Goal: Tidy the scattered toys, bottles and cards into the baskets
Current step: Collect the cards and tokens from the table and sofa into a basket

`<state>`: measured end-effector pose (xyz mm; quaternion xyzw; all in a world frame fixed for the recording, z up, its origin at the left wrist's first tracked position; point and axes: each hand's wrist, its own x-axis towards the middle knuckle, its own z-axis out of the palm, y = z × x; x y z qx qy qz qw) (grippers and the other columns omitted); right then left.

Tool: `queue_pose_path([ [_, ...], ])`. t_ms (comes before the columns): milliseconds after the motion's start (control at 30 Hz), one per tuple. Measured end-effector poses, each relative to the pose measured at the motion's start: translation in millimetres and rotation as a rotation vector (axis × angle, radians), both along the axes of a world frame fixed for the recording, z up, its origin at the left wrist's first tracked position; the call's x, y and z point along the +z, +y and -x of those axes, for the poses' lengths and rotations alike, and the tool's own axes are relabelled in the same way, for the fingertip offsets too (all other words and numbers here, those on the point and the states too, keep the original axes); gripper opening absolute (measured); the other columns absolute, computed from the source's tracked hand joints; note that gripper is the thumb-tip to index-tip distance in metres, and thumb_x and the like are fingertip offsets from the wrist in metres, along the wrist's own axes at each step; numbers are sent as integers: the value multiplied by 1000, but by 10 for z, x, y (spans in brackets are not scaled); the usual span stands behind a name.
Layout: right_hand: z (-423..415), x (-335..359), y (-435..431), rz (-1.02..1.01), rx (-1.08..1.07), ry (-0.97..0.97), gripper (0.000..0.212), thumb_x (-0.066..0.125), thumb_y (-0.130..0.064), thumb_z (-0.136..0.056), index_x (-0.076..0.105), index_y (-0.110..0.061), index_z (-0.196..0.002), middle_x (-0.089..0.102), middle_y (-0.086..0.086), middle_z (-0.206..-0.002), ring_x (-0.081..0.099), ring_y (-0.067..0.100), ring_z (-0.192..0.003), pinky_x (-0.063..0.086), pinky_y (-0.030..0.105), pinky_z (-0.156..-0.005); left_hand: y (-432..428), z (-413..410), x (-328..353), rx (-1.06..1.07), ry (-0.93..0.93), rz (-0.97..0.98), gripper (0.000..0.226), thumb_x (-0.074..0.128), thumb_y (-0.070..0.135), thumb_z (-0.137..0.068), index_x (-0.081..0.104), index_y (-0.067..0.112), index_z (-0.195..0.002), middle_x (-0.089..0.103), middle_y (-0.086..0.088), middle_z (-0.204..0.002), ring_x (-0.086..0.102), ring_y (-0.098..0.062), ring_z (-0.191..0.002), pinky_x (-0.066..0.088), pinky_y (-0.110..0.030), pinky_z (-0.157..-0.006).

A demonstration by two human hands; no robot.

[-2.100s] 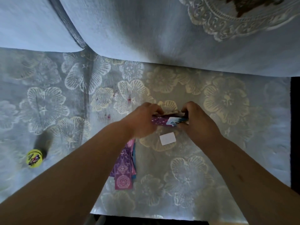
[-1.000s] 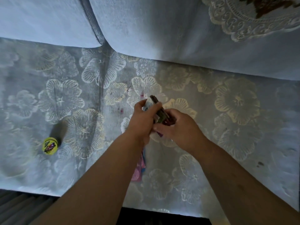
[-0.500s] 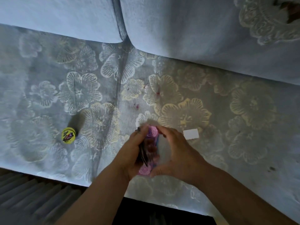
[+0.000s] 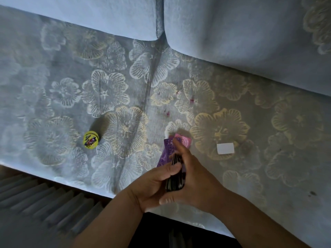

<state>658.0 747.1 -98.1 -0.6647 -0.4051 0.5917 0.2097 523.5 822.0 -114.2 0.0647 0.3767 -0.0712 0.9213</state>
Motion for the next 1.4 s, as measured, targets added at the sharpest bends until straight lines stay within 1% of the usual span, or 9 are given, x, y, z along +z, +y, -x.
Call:
queue_pose_path([
  [133,175,4,-4,33,67,34,136,85,-65,-42,-18,-66,-132,5,-29,-153,12,-2,-143,27,31,-115,-48,93,41,-32,54,-9,78,92,34,-60,62,-8,-120,68,-26,-106,68,-33,-99,57,-40,-85],
  [200,167,27,14,139,-106,220,127,86,-57,-48,0,-56,-142,23,-23,-151,32,-12,-133,39,19,-105,-23,147,36,53,129,-38,68,93,18,-55,63,-7,-110,69,-23,-92,70,-29,-80,59,-36,-71],
  [267,125,-109,-23,189,-365,225,71,77,-45,-69,40,-37,-128,53,-15,-126,55,-19,-102,45,7,-80,40,254,-64,227,327,-110,61,78,-2,-55,58,1,-113,63,-16,-79,63,-23,-59,55,-32,-53],
  [333,60,-406,-37,247,-454,-205,28,63,-49,-85,57,-25,-98,64,-2,-98,65,7,-91,49,23,-72,111,375,-173,307,501,-246,57,66,0,-59,57,10,-114,56,-10,-76,55,-18,-58,50,-32,-54],
  [500,313,-779,145,447,-296,-704,74,48,-75,-76,59,-7,-103,60,12,-103,58,28,-99,47,34,-80,205,516,-268,25,673,-634,29,79,24,-79,54,12,-85,47,-3,-68,46,-16,-61,39,-25,-57],
  [633,635,-688,369,476,-344,-674,68,69,-54,-78,46,-7,-121,46,12,-125,46,30,-119,42,36,-95,191,530,-345,-12,680,-678,10,68,14,-88,61,10,-94,56,-7,-75,52,-18,-68,40,-21,-56],
  [833,805,-709,492,397,-462,-577,69,80,-32,-74,38,-10,-123,47,13,-124,51,30,-113,43,38,-100,173,566,-337,32,709,-643,46,73,34,-74,59,15,-115,63,-2,-83,56,-18,-74,42,-28,-65],
  [967,784,-590,510,311,-635,-355,42,72,-15,-79,41,-22,-106,63,2,-110,63,25,-100,48,30,-82,252,626,-283,93,781,-709,32,79,45,-75,55,27,-87,63,-4,-90,64,-30,-84,47,-35,-73],
  [1400,559,-526,643,294,-112,-631,19,52,-25,-96,48,-14,-111,56,9,-107,60,28,-95,44,33,-73,361,632,-207,112,682,-607,56,80,38,-71,57,16,-117,66,-3,-84,61,-16,-71,52,-34,-71],
])
